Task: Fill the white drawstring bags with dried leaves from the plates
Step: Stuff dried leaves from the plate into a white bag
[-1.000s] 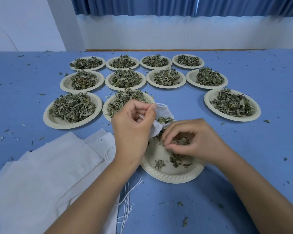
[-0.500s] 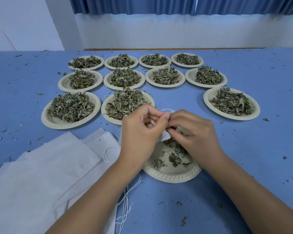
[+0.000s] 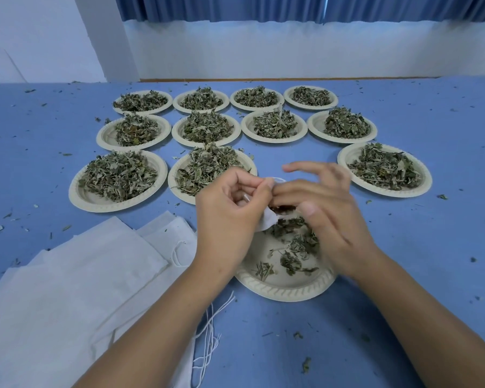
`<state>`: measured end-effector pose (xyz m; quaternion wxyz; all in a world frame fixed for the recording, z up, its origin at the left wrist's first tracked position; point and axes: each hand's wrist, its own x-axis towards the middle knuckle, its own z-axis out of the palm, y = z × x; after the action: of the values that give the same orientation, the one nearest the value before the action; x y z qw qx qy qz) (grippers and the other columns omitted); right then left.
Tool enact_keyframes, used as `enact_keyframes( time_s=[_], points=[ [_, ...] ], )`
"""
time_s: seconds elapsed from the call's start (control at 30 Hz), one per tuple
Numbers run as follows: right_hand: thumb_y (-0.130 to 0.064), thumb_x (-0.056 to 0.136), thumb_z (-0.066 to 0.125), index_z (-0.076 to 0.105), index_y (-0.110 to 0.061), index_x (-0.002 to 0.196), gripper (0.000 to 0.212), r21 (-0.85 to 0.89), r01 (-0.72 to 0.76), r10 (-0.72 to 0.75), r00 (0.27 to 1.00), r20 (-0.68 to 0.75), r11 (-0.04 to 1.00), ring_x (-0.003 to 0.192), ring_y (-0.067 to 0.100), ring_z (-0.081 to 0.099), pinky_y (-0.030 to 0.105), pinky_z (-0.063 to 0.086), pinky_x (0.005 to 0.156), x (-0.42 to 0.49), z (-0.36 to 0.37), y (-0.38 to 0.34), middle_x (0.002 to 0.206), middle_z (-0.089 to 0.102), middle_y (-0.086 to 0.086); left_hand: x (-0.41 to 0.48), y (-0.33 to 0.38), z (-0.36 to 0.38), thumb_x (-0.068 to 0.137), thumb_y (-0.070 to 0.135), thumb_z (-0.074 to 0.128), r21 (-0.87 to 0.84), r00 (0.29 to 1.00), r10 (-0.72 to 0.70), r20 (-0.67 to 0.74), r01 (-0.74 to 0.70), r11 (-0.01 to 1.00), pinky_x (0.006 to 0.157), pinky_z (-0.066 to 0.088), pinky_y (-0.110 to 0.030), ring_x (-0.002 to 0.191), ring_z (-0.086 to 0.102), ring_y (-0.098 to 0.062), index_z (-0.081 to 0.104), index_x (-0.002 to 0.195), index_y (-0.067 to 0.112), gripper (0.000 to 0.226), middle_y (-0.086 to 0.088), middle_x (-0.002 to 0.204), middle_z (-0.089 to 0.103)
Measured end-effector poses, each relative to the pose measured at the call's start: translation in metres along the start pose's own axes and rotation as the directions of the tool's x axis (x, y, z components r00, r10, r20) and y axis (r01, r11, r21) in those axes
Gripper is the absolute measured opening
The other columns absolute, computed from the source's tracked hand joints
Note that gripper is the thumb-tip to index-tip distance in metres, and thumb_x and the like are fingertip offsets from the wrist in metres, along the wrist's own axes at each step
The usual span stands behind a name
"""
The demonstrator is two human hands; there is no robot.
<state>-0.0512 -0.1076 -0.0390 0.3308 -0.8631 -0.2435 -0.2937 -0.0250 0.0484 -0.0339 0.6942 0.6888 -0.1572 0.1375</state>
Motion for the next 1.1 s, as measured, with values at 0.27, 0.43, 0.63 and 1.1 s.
enact_keyframes(
  time_s=[0.27, 0.43, 0.63, 1.1],
  points=[
    [-0.04, 0.101, 0.02, 0.07, -0.012, 0.084, 0.06, -0.119, 0.022, -0.006, 0.991, 0.134, 0.993, 0.131, 0.01, 0.042, 0.037, 0.013, 0.108, -0.002, 0.004, 0.003, 0.092, 0.069, -0.012, -0.001, 0.0, 0.0, 0.086, 0.009, 0.072, -0.027, 0.997, 0.026, 0.076, -0.024, 0.999, 0.045, 0.039, -0.022, 0.047, 0.045, -0.009, 0.066, 0.072, 0.017, 0.017, 0.006, 0.058, 0.061],
    [-0.027, 0.098, 0.028, 0.072, -0.017, 0.087, 0.047, 0.123, -0.035, 0.044, 0.996, -0.077, 0.992, 0.118, 0.016, 0.054, 0.043, 0.021, 0.105, 0.003, -0.005, 0.002, 0.098, 0.072, -0.011, 0.002, -0.001, -0.002, 0.087, 0.01, 0.071, -0.018, 1.0, 0.004, -0.007, -0.004, 1.0, 0.046, 0.04, -0.022, 0.047, 0.047, -0.013, 0.066, 0.074, 0.011, 0.014, 0.0, 0.06, 0.064],
    [-0.046, 0.096, 0.025, 0.059, -0.019, 0.047, 0.066, 0.025, -0.44, 0.432, 0.89, 0.145, 0.898, 0.051, 0.018, 0.06, 0.035, 0.044, 0.066, 0.001, -0.023, 0.016, 0.048, 0.061, 0.004, 0.005, -0.001, -0.003, 0.088, 0.014, 0.07, -0.008, 0.993, -0.009, -0.122, 0.008, 1.0, 0.047, 0.043, -0.028, 0.05, 0.048, -0.017, 0.065, 0.073, 0.015, 0.016, 0.0, 0.059, 0.059],
    [-0.03, 0.077, 0.078, 0.062, -0.025, 0.12, 0.046, -0.211, -0.27, 0.342, 0.734, 0.587, 0.94, 0.113, 0.007, 0.039, 0.022, 0.035, 0.098, 0.003, -0.004, 0.014, 0.124, 0.05, -0.01, 0.012, -0.005, -0.011, 0.086, 0.013, 0.072, 0.578, 0.938, 0.251, 0.24, -0.346, 0.739, 0.055, 0.046, -0.025, 0.049, 0.046, -0.006, 0.074, 0.097, 0.008, 0.012, 0.008, 0.053, 0.05]
  ],
)
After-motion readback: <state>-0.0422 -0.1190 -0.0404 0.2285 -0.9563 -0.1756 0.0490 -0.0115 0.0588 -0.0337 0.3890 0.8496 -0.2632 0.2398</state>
